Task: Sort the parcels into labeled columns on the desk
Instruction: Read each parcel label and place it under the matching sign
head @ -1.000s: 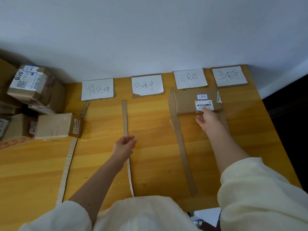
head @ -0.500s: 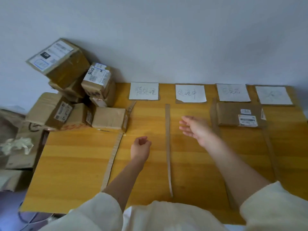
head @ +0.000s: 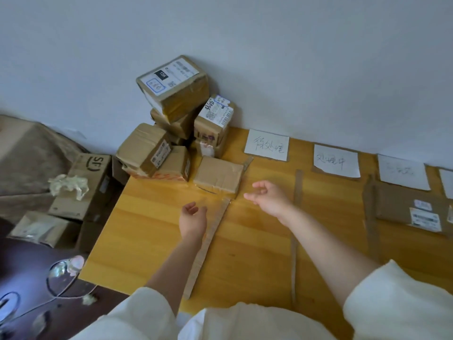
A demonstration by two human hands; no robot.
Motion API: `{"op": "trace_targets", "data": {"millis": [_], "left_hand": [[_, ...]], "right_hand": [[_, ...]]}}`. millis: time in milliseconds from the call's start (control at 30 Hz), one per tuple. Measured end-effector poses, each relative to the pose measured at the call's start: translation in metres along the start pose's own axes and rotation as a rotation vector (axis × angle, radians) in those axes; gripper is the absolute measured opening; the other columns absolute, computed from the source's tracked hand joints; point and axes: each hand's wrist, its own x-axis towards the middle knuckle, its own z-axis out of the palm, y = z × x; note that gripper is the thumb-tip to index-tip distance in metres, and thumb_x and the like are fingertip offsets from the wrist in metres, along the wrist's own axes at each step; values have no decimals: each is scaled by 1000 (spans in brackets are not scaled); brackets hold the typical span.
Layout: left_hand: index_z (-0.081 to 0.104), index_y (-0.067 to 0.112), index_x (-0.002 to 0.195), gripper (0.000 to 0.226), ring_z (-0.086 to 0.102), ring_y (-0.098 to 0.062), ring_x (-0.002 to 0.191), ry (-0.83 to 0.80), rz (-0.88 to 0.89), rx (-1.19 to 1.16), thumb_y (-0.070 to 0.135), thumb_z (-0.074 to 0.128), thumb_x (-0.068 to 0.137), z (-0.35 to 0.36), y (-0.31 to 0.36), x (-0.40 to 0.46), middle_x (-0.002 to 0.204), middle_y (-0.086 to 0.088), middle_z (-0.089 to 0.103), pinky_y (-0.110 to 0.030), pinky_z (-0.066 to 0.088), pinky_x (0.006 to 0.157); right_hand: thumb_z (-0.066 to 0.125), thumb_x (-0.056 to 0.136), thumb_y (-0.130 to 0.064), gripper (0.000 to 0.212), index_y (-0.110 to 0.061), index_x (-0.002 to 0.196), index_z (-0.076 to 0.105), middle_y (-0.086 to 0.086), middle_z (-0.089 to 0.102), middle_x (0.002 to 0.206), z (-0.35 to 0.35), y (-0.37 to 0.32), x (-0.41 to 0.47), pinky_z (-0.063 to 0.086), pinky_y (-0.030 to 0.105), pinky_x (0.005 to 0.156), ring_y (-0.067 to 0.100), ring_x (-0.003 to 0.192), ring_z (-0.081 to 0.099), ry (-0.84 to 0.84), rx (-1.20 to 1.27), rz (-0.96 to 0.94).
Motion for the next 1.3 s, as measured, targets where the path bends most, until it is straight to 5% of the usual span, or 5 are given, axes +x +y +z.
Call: {"op": "trace_targets", "data": {"millis": [267,467,800,1067,1300], "left_hand": [[24,21,151,83,37,-29,136,169,-21,-399,62,55,86,-60,54,53,153,-6,34,-44,31,108],[6,32,154,128,16,-25,148,196,177,-270,17,91,60,-96,84,96,161,1,7,-50,27,115],[36,19,138,92,44,-13,123,96,400,-165,16,89,63,-114,83,100,134,4,46,-25,36,96],[39,24,127,87,48,-3,119,-121,523,-134,26,92,57,-96,49,47,124,14,51,-31,45,94],[39,28,128,85,46,-12,123,-238,543,-5,3,87,63,-81,31,40,133,9,47,-34,45,96]], "right_hand": [[69,89,-35,55,-20,138,48,-1,51,129,51,-61,13,42,28,92,18,119,52,-119,-131,-95],[69,89,-37,54,-22,137,49,1,52,133,81,-88,24,46,33,99,17,117,54,-153,-142,-126],[65,90,-45,51,-23,134,51,-4,59,123,95,-95,27,52,39,97,12,104,63,-176,-37,-101],[74,49,-83,112,-29,143,42,3,61,130,112,-98,20,61,43,79,21,111,64,-335,415,93],[65,87,-41,49,-24,131,53,11,63,119,82,-68,7,55,43,84,26,106,63,-250,876,99]]}}
